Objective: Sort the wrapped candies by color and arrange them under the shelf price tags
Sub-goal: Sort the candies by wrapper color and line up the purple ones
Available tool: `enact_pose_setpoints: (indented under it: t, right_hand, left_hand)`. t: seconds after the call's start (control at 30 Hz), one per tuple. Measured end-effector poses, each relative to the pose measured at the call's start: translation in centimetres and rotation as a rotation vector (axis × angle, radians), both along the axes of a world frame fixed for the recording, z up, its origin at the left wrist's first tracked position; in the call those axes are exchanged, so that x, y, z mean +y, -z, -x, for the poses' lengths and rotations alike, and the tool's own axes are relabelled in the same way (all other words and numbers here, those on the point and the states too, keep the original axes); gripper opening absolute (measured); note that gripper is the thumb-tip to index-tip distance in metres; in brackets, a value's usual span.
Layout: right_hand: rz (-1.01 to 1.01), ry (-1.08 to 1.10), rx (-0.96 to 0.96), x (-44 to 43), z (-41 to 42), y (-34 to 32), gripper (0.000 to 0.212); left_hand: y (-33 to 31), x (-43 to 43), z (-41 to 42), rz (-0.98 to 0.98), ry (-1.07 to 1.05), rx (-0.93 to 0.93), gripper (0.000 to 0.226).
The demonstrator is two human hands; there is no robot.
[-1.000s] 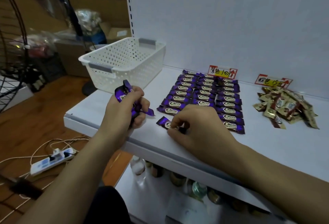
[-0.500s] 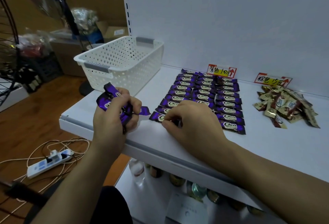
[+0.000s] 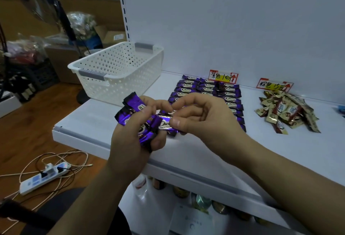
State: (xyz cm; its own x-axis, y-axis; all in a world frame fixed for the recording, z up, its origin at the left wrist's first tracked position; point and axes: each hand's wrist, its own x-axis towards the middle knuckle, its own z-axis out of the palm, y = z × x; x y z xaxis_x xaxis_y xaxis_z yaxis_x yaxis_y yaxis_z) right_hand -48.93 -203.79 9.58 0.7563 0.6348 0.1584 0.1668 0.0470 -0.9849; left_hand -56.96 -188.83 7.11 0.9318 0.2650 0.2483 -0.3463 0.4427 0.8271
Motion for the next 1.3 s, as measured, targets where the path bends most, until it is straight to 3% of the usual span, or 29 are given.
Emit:
enact_pose_setpoints:
  t: [0.13, 0.3, 0.4, 0.47, 0.53, 0.7, 0.83, 1.3]
  right_hand:
    - [0.055, 0.091, -0.049, -2.5, -0.5, 0.1, 0.023]
    - [0.218, 0.134, -0.199, -5.5, -1.1, 0.7, 0.022]
    - [0.426, 0.172, -0.499, -6.5, -0.9, 2.0, 0.021]
    - [0.502, 0.188, -0.828, -6.7, -0.4, 2.6, 0.015]
    - [0.528, 0.137, -0.98, -6.8, 0.0, 2.9, 0.01]
    - [0.509, 0.167, -0.942, -7.4, 0.0, 3.6, 0.011]
    - [0.558, 0.234, -0.892, -7.1, -0.1, 3.3, 0.011]
    - [0.63, 0.242, -0.857, -5.0, -0.7, 3.7, 0.01]
  left_hand:
    - [-0.4, 0.3, -1.0, -0.132, -0.19, 0.05, 0.014]
    - [-0.1, 2.3, -2.1, -0.47, -0.443, 0.06, 0.019]
    - [0.7, 2.5, -2.2, -0.54, -0.451, 0.053, 0.029]
    - [1.0, 2.8, -2.1, -0.543, -0.431, 0.07, 0.025]
    - [1.1, 2.9, -1.9, -0.616, -0.45, 0.103, 0.018]
    - [1.6, 2.2, -1.6, -1.052, -0.516, 0.092, 0.004]
    - [2.2, 2.0, -2.3, -1.435, -0.478, 0.016, 0.016]
    - [2.7, 2.5, -2.6, -1.53, -0.462, 0.085, 0.015]
